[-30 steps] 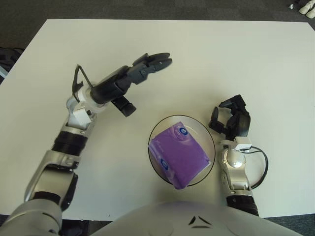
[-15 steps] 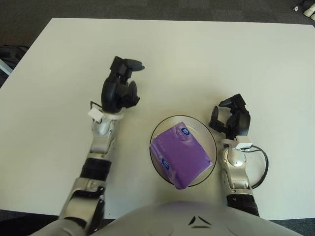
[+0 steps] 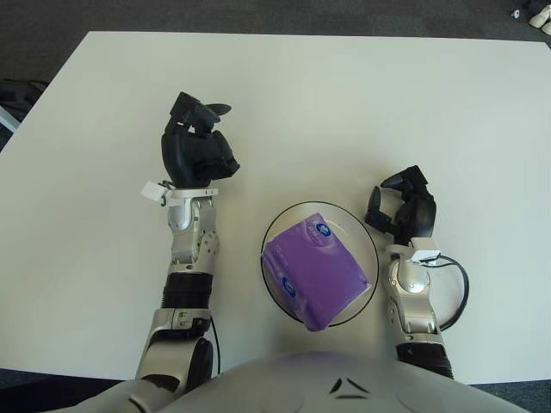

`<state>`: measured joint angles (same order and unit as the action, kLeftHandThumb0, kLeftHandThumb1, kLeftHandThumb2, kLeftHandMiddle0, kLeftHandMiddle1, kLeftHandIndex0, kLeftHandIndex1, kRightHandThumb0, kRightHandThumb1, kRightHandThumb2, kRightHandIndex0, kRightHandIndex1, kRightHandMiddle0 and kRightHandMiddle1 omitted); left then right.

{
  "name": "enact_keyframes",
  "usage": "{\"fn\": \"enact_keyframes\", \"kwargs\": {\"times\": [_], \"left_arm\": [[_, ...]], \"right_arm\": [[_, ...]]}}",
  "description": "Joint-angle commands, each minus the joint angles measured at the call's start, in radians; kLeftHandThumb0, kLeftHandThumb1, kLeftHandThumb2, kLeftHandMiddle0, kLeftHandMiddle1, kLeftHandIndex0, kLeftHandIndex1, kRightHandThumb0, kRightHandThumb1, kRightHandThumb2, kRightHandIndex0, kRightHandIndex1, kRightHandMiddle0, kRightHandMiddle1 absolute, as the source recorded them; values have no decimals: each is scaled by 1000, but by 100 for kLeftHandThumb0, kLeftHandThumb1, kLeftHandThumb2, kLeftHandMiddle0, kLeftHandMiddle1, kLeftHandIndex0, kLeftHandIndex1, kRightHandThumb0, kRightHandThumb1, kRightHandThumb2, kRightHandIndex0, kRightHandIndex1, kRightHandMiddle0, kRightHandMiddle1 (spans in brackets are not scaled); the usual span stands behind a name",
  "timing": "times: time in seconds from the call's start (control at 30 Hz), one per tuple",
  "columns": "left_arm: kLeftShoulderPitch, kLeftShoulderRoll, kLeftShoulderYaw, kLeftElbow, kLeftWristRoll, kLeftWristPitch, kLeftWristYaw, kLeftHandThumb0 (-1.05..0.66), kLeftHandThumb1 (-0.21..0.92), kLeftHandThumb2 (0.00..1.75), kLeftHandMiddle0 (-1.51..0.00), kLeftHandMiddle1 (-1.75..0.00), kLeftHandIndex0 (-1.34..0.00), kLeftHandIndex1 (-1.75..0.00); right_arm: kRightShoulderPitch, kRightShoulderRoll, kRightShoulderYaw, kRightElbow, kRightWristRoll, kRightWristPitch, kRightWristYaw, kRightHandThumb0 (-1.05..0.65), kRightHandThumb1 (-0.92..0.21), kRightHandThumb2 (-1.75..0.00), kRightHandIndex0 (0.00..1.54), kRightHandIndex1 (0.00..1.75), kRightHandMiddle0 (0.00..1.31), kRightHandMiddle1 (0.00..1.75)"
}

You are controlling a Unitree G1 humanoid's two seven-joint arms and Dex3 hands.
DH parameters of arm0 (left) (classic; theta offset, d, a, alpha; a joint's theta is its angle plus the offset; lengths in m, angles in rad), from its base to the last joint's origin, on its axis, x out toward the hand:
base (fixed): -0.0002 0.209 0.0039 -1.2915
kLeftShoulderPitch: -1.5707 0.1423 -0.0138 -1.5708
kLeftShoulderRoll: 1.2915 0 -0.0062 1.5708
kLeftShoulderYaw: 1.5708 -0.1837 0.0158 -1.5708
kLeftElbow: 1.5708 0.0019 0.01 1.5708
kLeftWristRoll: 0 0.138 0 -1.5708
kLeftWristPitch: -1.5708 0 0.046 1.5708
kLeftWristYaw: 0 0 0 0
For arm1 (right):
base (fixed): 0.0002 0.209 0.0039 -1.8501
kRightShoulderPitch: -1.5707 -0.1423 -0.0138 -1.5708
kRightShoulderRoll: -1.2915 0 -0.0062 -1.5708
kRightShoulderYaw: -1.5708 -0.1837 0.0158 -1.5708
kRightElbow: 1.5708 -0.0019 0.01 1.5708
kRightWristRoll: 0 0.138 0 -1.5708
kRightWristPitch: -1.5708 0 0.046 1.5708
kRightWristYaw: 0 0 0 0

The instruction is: Put the tissue paper into the plate.

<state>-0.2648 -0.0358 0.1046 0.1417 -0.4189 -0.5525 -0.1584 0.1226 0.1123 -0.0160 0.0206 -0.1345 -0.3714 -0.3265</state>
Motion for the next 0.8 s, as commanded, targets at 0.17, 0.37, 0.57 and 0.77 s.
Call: {"fn": "enact_keyframes", "kwargs": {"times": [0.17, 0.37, 0.57, 0.77], "left_arm": [[-3, -56, 50, 100, 125, -28, 106, -63, 3, 168, -148, -175, -87, -175], [11, -71, 57, 93, 215, -10, 180, -62, 5, 166, -147, -175, -85, -175], [33, -76, 52, 83, 252, 18, 210, -60, 8, 162, -146, -175, -82, -175], [59, -71, 49, 86, 278, 56, 225, -58, 10, 159, -144, -175, -80, -175]], "right_arm": [[79, 18, -6, 64, 4, 72, -1, -47, -36, -128, 105, 175, 58, 175], [76, 16, -6, 73, 5, 59, -1, -47, -36, -127, 106, 175, 57, 175], [77, 14, -6, 78, 8, 51, 3, -47, -37, -127, 106, 175, 57, 175], [77, 13, -8, 81, 14, 49, 9, -46, -37, -126, 106, 175, 57, 175]]}}
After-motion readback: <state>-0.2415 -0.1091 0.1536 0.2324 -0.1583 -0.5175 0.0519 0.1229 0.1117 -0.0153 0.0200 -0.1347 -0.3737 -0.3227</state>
